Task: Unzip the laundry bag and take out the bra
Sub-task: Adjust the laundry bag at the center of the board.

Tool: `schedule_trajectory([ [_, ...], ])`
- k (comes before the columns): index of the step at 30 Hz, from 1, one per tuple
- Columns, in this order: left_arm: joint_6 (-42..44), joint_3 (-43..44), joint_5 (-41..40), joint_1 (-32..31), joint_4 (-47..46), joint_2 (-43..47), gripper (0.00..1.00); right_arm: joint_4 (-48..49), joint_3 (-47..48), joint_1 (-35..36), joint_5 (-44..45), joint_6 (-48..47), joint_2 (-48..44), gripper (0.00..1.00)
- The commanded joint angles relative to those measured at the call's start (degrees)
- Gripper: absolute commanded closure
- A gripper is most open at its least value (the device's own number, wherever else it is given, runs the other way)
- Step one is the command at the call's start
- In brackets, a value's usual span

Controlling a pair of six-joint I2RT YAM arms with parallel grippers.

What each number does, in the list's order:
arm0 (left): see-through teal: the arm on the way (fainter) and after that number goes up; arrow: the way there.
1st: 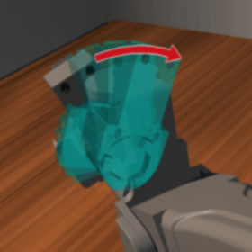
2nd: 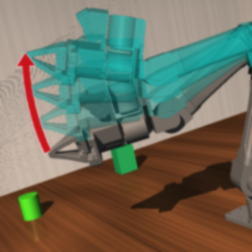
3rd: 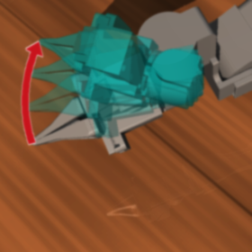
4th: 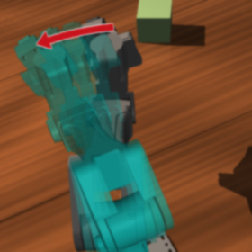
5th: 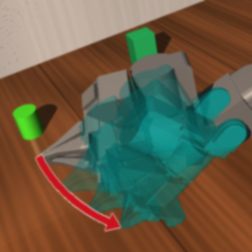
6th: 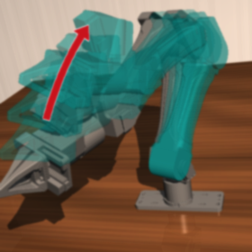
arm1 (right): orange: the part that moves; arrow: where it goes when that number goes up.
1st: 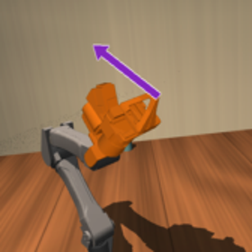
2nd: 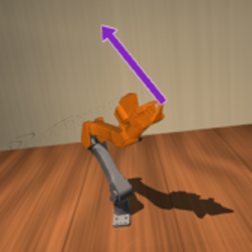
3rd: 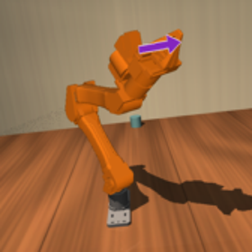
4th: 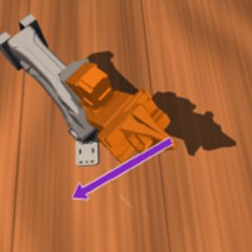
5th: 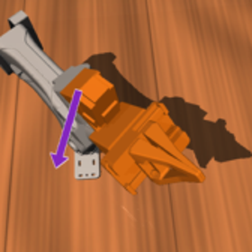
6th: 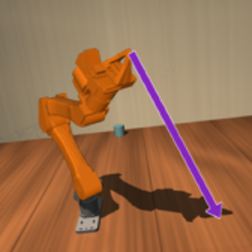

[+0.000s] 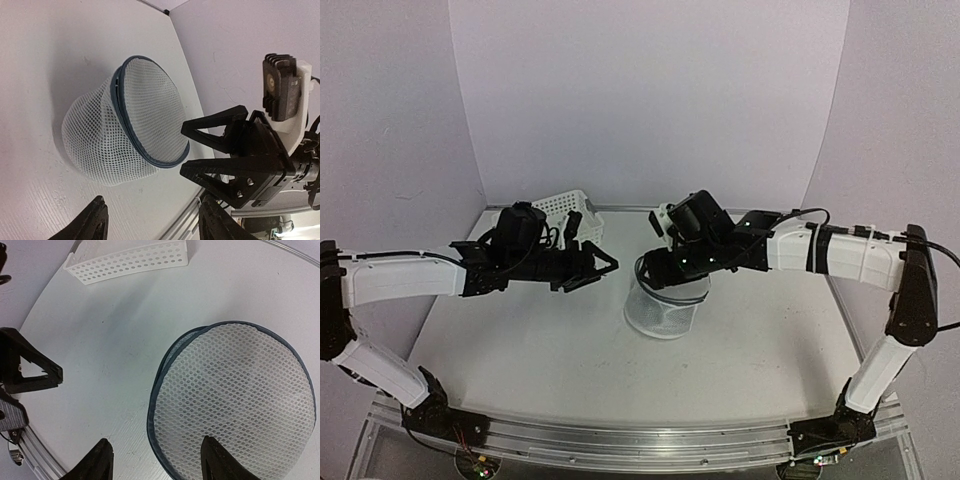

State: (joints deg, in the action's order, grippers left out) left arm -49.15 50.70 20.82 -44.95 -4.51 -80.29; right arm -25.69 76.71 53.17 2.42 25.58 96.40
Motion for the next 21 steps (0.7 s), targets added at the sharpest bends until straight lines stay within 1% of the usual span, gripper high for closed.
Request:
schedule_trajectory([
  [1,7.95,4.94,-7.56,0.31,9.71,4.84,0.38,-2.16,5.32,0.84,1.6,-1.47,3.1,0.4],
  [8,8.78,4.29,-10.07,0.37,11.36,7.45,0.37,-5.34,8.91,2.11,3.98,-2.38,6.95,0.47],
  [21,9.34,4.09,-10.46,0.39,11.98,8.2,0.37,-7.75,9.9,2.85,6.26,-2.53,9.55,0.62],
])
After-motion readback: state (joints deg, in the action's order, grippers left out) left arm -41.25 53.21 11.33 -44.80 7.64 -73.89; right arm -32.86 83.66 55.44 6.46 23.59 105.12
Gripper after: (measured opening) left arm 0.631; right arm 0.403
